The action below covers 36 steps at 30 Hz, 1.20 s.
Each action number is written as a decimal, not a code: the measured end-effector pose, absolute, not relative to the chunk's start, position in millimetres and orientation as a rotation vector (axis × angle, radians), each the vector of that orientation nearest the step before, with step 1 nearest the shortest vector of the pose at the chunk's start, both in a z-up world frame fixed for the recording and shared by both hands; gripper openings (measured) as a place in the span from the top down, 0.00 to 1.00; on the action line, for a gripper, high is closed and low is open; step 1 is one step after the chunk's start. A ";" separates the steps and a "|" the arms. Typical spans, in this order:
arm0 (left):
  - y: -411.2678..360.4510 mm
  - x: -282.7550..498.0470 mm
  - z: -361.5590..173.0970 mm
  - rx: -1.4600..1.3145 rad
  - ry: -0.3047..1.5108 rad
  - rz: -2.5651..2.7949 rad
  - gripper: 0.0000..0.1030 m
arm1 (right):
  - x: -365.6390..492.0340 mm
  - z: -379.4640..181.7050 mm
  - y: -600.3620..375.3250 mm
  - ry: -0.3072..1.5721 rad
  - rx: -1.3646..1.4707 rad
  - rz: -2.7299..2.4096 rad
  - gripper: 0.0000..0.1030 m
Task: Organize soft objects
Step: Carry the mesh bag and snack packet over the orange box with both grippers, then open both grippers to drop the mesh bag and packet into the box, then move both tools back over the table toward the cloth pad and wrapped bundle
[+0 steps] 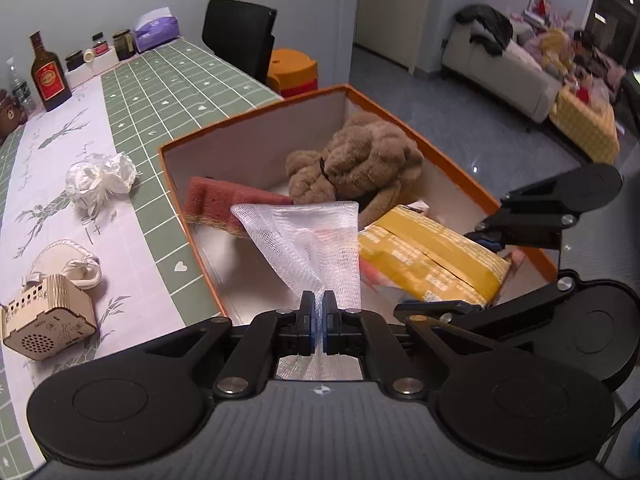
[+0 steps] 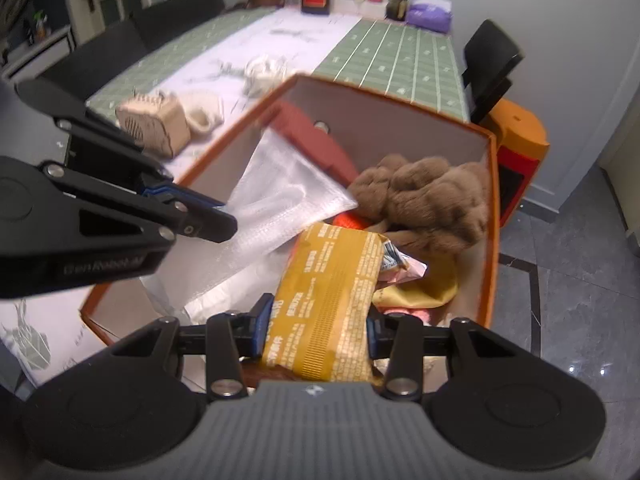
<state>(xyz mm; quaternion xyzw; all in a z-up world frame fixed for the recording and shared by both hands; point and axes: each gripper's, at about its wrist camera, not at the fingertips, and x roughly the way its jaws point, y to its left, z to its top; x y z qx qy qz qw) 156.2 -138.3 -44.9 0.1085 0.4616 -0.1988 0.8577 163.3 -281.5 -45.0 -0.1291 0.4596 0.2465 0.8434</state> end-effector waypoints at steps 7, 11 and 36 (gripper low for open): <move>-159.0 157.2 -61.3 0.391 1.038 -0.427 0.94 | 180.1 -60.9 -269.5 1.069 -0.322 0.571 0.58; -162.9 161.7 -70.0 0.419 1.092 -0.430 0.90 | 186.9 -68.6 -267.4 1.114 -0.333 0.581 0.57; -116.2 122.5 -9.6 0.224 0.830 -0.439 0.54 | 156.8 -29.3 -257.2 1.000 -0.348 0.506 0.42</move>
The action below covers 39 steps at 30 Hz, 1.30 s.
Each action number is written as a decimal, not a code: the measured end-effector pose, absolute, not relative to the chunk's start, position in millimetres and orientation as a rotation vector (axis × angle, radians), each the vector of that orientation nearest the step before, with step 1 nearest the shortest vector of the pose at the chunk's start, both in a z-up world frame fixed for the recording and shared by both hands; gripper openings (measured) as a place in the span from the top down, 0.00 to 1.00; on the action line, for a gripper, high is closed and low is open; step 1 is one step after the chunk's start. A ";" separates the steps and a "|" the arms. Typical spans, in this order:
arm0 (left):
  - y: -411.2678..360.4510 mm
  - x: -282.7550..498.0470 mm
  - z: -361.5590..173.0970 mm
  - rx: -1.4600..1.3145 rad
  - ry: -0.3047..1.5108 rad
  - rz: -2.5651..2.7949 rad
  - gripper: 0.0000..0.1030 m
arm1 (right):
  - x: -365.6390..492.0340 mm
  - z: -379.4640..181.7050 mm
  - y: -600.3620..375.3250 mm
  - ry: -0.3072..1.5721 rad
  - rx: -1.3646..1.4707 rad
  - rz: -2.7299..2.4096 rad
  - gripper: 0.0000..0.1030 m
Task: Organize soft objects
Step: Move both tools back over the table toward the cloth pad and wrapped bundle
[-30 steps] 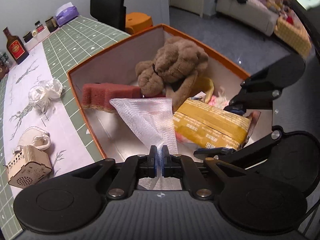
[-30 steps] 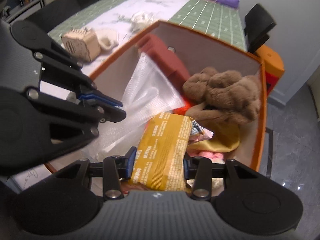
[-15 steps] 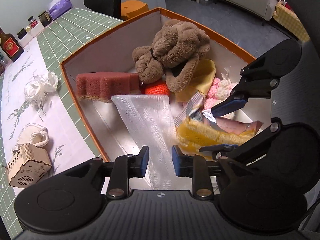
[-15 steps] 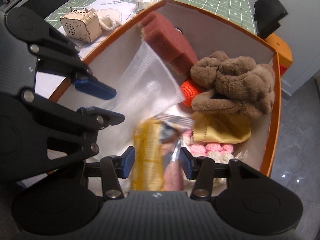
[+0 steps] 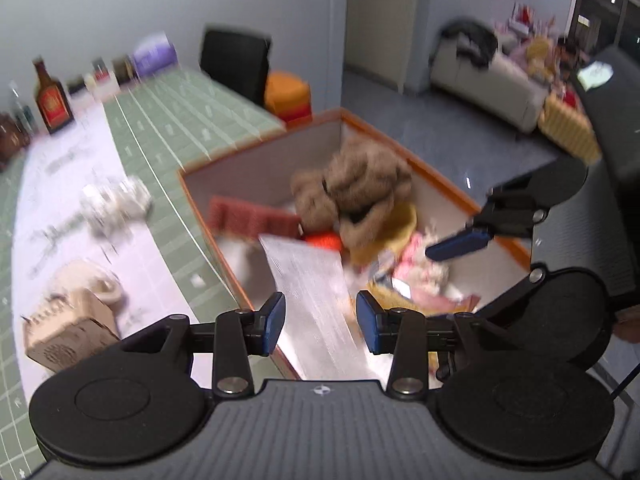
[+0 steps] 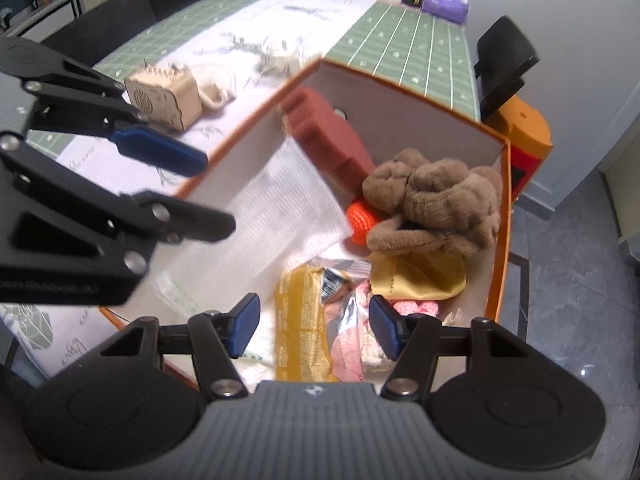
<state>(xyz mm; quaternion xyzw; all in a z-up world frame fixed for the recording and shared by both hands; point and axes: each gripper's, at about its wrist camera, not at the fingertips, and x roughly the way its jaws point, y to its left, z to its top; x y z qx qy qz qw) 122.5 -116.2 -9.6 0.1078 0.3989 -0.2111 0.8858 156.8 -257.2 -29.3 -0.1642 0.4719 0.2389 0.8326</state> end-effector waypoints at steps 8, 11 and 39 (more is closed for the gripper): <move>-78.7 78.2 10.9 0.140 0.582 -0.358 0.54 | 128.0 -0.7 -239.0 0.832 -0.297 0.524 0.42; -61.7 67.2 12.2 0.093 0.541 -0.314 0.54 | 121.6 6.2 -225.6 0.788 -0.255 0.542 0.38; 76.5 102.5 6.0 -0.083 0.716 -0.185 0.54 | 170.6 8.1 -114.5 0.809 -0.225 0.622 0.35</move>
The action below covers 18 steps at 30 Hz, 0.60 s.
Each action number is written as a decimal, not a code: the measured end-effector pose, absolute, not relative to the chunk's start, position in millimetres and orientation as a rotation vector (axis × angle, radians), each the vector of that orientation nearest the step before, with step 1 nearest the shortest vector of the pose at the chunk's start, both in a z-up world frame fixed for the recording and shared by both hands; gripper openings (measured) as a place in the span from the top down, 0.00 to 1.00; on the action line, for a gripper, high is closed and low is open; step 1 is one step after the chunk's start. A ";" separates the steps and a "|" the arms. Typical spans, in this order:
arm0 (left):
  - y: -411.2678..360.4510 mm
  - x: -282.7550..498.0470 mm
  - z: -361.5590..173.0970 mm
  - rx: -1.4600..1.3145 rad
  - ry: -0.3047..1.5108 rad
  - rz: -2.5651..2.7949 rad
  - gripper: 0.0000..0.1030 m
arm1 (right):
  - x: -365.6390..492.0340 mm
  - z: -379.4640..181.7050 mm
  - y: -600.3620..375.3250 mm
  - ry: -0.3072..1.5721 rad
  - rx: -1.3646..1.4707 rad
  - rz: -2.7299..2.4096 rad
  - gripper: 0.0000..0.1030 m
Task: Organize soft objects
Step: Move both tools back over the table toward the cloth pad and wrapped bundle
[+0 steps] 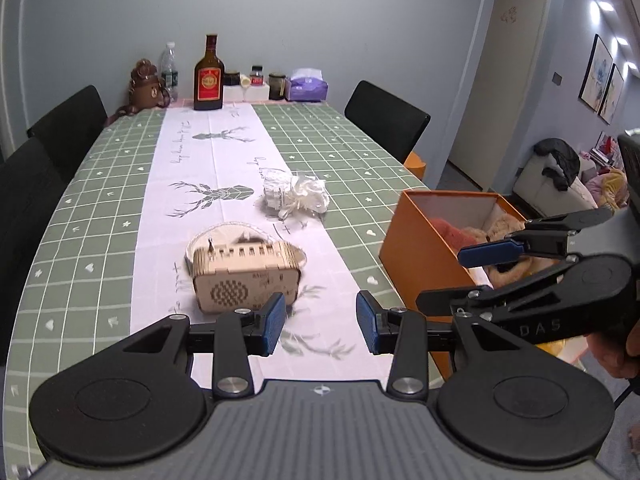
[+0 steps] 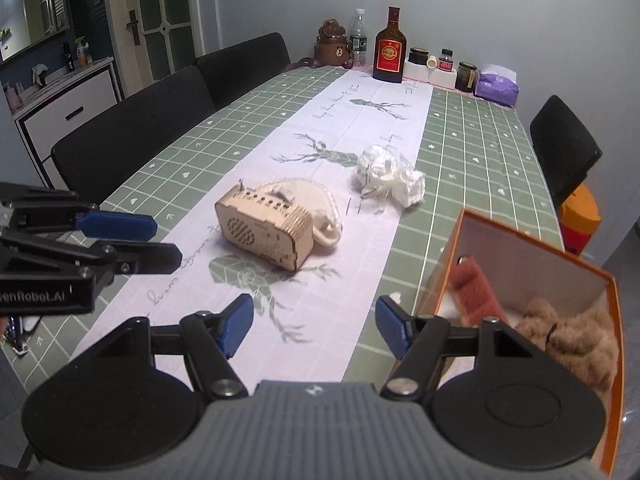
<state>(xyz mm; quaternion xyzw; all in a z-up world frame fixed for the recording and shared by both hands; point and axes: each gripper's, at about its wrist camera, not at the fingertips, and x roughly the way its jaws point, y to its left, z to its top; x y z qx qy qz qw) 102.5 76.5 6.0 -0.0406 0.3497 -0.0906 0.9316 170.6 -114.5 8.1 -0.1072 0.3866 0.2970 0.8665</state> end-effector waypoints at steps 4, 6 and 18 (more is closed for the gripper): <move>86.2 142.1 20.0 -0.097 0.776 -0.180 0.54 | 202.6 13.7 -107.3 0.838 -0.228 0.620 0.35; 89.0 164.2 24.6 -0.096 0.801 -0.176 0.54 | 220.7 14.6 -103.3 0.852 -0.226 0.614 0.35; 115.3 308.9 -23.6 -0.078 1.096 -0.108 0.39 | 317.9 -6.5 -70.8 0.921 -0.258 0.621 0.35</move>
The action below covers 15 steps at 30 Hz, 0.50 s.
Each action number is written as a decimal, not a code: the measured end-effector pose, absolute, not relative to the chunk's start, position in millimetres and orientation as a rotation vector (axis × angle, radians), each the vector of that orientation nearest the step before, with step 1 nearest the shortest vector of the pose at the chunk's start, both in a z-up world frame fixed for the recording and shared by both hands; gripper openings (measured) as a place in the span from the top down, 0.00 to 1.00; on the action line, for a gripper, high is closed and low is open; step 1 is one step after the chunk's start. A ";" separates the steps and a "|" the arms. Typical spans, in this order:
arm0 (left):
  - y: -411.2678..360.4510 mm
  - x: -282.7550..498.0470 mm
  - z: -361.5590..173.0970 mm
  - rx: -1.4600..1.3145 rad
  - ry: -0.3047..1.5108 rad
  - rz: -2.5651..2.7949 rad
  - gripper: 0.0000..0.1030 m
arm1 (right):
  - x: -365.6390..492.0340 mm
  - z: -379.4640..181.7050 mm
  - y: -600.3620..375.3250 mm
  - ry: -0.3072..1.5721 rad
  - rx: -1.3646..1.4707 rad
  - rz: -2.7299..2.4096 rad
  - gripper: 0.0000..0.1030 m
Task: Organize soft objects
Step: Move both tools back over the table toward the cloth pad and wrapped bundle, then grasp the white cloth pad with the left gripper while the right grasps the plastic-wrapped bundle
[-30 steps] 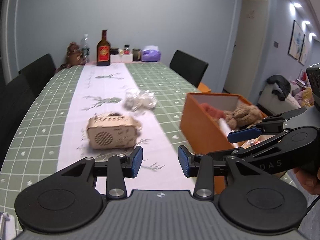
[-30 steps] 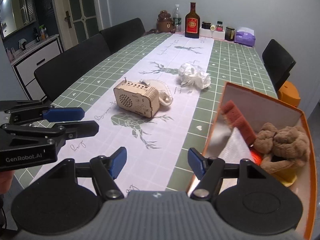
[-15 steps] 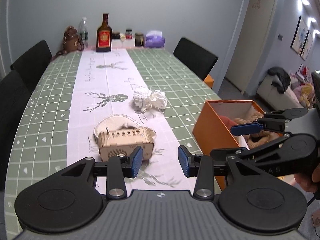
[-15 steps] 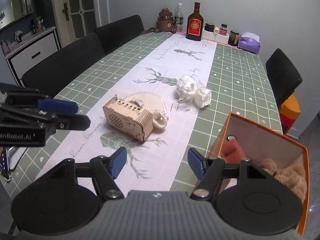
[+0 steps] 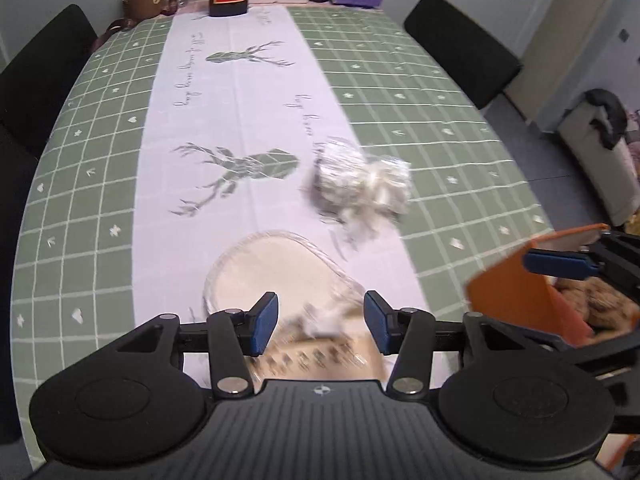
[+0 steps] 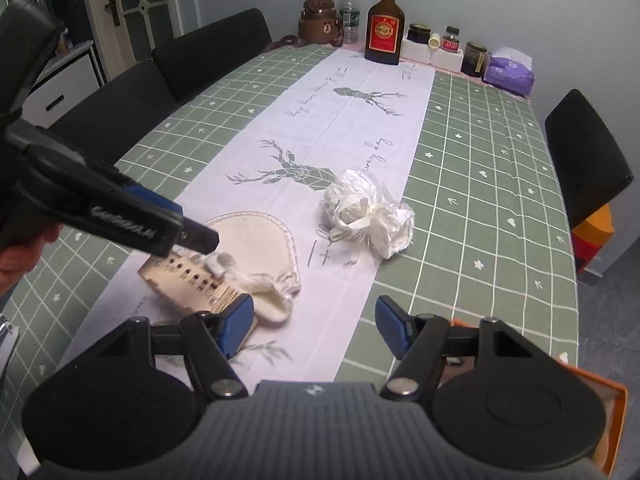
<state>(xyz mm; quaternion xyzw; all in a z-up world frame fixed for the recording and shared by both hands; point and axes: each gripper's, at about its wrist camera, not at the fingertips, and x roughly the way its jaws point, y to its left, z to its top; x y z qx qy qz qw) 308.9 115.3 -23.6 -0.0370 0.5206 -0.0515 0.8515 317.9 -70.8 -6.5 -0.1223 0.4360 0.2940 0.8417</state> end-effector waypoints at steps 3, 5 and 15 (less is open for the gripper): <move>125.9 331.7 -39.4 -0.001 1.102 -0.090 0.29 | 342.7 -16.4 -60.7 0.955 -0.269 0.633 0.35; 133.2 345.8 -51.7 0.048 1.124 -0.079 0.27 | 357.0 -23.1 -53.4 0.966 -0.284 0.645 0.32; 152.4 376.4 -106.2 0.053 1.255 -0.083 0.23 | 426.6 -58.0 -21.5 1.016 -0.383 0.669 0.20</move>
